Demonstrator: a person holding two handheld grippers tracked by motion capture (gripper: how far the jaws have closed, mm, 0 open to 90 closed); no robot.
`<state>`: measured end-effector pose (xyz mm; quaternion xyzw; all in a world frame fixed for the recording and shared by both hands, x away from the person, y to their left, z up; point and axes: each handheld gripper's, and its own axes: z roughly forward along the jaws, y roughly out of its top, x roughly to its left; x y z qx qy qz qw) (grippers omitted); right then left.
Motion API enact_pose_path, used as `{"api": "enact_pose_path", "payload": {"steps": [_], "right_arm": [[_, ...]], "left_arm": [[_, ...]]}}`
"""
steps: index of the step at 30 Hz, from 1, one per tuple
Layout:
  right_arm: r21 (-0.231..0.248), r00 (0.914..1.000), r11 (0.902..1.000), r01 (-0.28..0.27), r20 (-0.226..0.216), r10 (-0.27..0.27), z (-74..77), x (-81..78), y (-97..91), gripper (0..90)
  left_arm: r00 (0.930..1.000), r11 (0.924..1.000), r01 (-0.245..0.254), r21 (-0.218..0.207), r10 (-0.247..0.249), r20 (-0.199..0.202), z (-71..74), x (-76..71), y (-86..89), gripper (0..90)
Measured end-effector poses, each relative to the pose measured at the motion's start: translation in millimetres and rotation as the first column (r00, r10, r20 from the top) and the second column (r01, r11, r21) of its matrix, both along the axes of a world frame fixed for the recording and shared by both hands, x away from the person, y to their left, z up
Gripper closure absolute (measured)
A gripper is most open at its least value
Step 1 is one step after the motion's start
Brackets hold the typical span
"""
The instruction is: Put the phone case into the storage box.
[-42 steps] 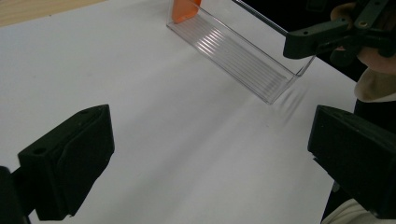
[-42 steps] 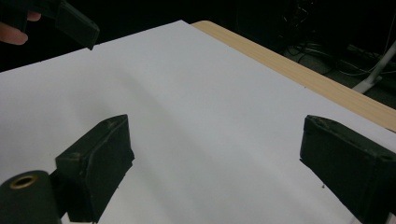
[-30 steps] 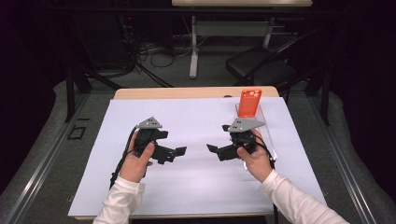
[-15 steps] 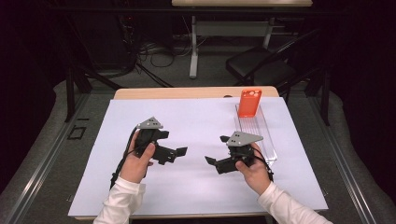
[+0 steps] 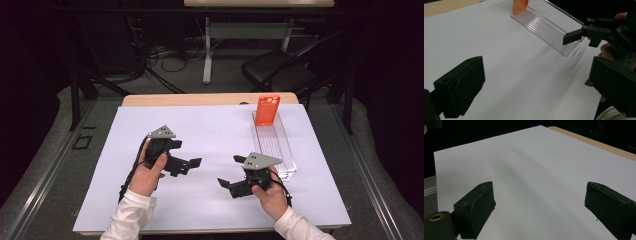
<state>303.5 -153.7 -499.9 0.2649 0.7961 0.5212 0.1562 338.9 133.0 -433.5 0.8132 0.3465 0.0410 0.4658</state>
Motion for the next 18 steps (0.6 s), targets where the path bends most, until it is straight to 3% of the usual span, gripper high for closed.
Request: {"api": "enact_pose_path", "payload": {"steps": [3,18], "right_arm": [[-0.02,0.9997,0.9998,0.006,0.024,-0.006,-2.3,-1.5,0.4,8.7],[-0.022,1.0,0.9998,-0.002,0.0,0.002,-16.0,-3.9,-1.1,8.7]], "left_arm": [[1.0,1.0,0.005,0.004,-0.005,-0.002,-0.9,0.4,-0.3,0.7],[1.0,1.0,0.001,0.007,-0.001,-0.007,-1.8,-0.5,-0.8,0.7]]}}
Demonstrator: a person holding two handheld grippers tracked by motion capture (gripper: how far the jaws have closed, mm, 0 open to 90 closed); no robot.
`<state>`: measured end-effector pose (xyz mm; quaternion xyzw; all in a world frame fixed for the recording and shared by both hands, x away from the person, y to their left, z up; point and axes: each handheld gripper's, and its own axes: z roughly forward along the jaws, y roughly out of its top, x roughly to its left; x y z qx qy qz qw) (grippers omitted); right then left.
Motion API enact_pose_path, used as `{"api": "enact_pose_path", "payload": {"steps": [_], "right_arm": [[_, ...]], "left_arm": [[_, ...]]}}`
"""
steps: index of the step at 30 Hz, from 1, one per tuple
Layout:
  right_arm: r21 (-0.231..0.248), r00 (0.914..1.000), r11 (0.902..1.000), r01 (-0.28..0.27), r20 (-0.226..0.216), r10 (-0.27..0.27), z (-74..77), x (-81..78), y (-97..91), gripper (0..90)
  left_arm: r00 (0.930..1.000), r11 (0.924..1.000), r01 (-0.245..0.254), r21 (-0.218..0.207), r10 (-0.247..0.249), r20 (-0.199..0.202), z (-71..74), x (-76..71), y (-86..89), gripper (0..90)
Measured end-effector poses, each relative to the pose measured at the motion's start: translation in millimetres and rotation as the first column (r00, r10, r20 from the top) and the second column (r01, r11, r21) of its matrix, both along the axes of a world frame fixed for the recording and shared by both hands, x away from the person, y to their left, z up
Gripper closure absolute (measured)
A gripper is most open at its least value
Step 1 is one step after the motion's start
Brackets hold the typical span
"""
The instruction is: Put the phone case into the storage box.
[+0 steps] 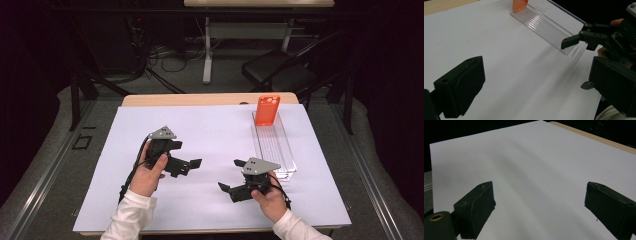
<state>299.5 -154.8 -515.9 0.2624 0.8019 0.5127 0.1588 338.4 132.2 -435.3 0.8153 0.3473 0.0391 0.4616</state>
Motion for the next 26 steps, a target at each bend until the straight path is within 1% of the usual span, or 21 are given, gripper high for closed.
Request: {"api": "enact_pose_path", "payload": {"steps": [4,8,11,15,21,26], "right_arm": [[0.0,1.0,1.0,-0.001,-0.01,0.001,-2.4,0.4,0.4,8.7],[-0.001,1.0,1.0,-0.005,-0.007,0.005,-3.3,0.4,0.9,8.7],[-0.002,0.9999,1.0,-0.005,-0.014,0.005,-4.2,0.3,0.8,8.7],[-0.009,0.9997,0.9999,-0.006,-0.022,0.005,-5.6,0.8,1.3,8.8],[-0.008,0.9998,0.9999,-0.009,-0.019,0.009,-5.5,0.8,1.0,8.7],[-0.007,0.9998,0.9999,-0.008,-0.017,0.007,-4.8,0.8,-0.1,8.7]], "left_arm": [[1.0,1.0,0.001,0.001,-0.001,0.001,-0.1,0.4,0.2,0.7],[1.0,1.0,0.0,0.0,0.0,0.001,-0.8,1.0,0.2,0.7],[1.0,1.0,-0.001,0.003,0.001,-0.003,-1.2,1.1,0.9,0.7],[1.0,1.0,-0.003,0.001,0.003,0.002,-1.1,1.3,1.5,0.7],[1.0,1.0,-0.003,0.001,0.003,0.001,-0.5,1.4,2.2,0.7],[1.0,0.9999,-0.008,-0.01,0.008,0.0,0.0,1.8,2.5,0.7]]}}
